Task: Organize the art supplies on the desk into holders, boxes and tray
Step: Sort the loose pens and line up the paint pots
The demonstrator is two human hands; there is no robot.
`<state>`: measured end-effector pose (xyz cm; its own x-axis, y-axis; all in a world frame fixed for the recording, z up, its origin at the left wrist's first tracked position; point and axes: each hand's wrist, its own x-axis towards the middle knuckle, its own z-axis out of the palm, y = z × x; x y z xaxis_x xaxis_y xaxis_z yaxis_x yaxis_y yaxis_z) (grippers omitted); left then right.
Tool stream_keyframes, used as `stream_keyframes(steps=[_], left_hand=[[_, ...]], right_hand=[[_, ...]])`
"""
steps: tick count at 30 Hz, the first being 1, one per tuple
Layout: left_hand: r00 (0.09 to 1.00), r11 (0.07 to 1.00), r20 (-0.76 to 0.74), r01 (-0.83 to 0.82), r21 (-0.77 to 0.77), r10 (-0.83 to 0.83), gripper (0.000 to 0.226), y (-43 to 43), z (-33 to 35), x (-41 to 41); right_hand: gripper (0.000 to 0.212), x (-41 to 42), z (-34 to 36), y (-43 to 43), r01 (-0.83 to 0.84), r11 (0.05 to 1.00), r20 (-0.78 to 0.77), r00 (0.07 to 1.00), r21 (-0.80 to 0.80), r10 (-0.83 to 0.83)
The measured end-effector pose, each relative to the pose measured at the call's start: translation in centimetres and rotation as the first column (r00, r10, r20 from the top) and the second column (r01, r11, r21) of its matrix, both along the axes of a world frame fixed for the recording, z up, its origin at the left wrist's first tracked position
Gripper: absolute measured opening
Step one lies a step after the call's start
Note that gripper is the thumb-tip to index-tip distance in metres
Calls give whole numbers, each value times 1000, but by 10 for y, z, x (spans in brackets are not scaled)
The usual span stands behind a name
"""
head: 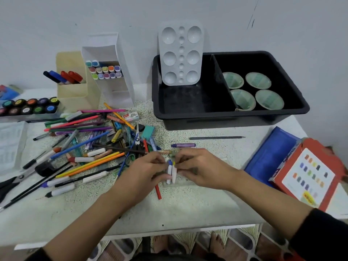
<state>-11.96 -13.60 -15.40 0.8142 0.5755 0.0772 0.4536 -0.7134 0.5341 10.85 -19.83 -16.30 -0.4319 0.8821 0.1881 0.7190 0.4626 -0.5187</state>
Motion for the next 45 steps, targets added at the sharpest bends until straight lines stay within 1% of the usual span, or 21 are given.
stream_keyframes(steps=[2, 5, 8, 11, 13, 15, 17, 19, 22, 26, 29, 31, 33, 37, 40, 42, 45], left_hand=[[1000, 1000, -17, -10, 13, 10, 39, -4, 1, 1], [999, 1000, -28, -16, 3, 16, 32, -6, 1, 3], [999, 1000, -43, 10, -3, -10, 30, -4, 2, 3], [996, 999, -71, 52, -10, -53, 30, -2, 6, 1], [997, 999, -70, 42, -18, -43, 29, -1, 7, 0], [998, 999, -61, 17, -29, -19, 29, -2, 8, 1], [998, 1000, -63, 13, -22, -14, 23, -3, 7, 3], [997, 1000, -71, 2, -13, -3, 22, -6, 6, 4], [999, 1000, -47, -13, -10, 13, 22, -6, 5, 3], [1000, 998, -8, -25, -49, 25, 24, -4, 5, -5], [999, 998, 35, -37, -53, 39, 17, -2, 10, -11], [994, 996, 74, -81, -26, 83, 16, 1, 14, -16], [982, 987, 101, -163, 5, 161, 14, 6, 16, -26], [923, 928, 143, -369, 54, 358, 11, 23, 17, -54], [871, 876, 174, -476, 74, 459, 8, 39, 17, -83], [871, 875, 154, -480, 61, 467, 7, 50, 18, -105], [916, 915, 51, -399, 51, 397, 15, 65, 19, -138]], right_hand=[[13, 2, -2, -2, -9, 1000, -24, 1000, -3, 9], [14, 2, -2, -2, 1, 1000, -41, 999, -14, -2], [14, 0, 2, 0, 33, 999, -82, 996, -37, -36], [13, -2, 5, 3, 10, 997, -112, 994, -81, -19], [13, -3, 5, 4, 17, 995, -125, 992, -100, -30], [11, -3, 4, 6, 36, 994, -115, 992, -103, -48], [9, -3, 4, 6, 44, 995, -92, 994, -92, -52], [7, -3, 5, 7, 49, 994, -86, 995, -94, -57], [5, -5, 7, 8, 65, 992, -86, 993, -110, -75], [4, -8, 15, 11, 71, 984, -73, 994, -163, -84], [4, -10, 22, 18, 62, 980, -36, 997, -191, -70], [3, -11, 27, 23, 60, 975, -21, 998, -213, -66], [3, -15, 31, 28, 56, 974, -16, 998, -219, -61], [3, -34, 33, 40, 47, 982, -61, 996, -185, -59], [12, -52, 31, 53, 81, 992, -70, 994, -93, -88], [15, -66, 31, 63, 107, 993, -76, 991, -39, -110], [11, -90, 31, 77, 108, 994, -103, 989, 19, -106]])
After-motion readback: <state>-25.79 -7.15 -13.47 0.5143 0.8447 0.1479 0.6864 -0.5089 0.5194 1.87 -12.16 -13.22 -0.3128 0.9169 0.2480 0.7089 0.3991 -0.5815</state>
